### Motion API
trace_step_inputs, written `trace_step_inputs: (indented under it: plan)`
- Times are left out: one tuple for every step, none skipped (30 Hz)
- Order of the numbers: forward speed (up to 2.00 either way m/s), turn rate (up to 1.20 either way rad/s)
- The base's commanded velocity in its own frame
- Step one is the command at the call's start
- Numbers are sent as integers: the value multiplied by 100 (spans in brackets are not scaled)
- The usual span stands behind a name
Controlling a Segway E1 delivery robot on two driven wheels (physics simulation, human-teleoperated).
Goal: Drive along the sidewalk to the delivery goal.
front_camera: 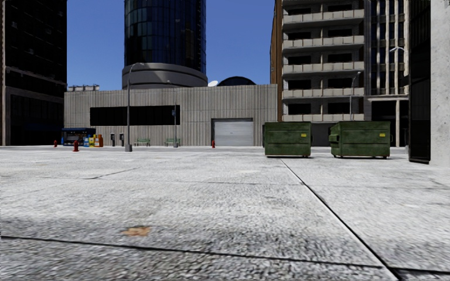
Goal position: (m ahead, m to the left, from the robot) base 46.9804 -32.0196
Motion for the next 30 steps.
trace_step_inputs:
  plan:
    - [200,0]
    - [200,0]
    - [200,0]
    - [200,0]
    - [200,0]
    - [200,0]
    - [200,0]
    - [200,0]
    - [200,0]
    - [200,0]
    - [200,0]
    - [200,0]
    - [200,0]
    - [200,0]
    - [200,0]
    - [200,0]
    - [200,0]
    - [200,0]
    - [200,0]
    - [200,0]
    - [200,0]
    - [200,0]
    - [200,0]
    - [200,0]
    - [200,0]
    - [200,0]
    - [200,0]
    - [200,0]
    - [200,0]
    - [200,0]
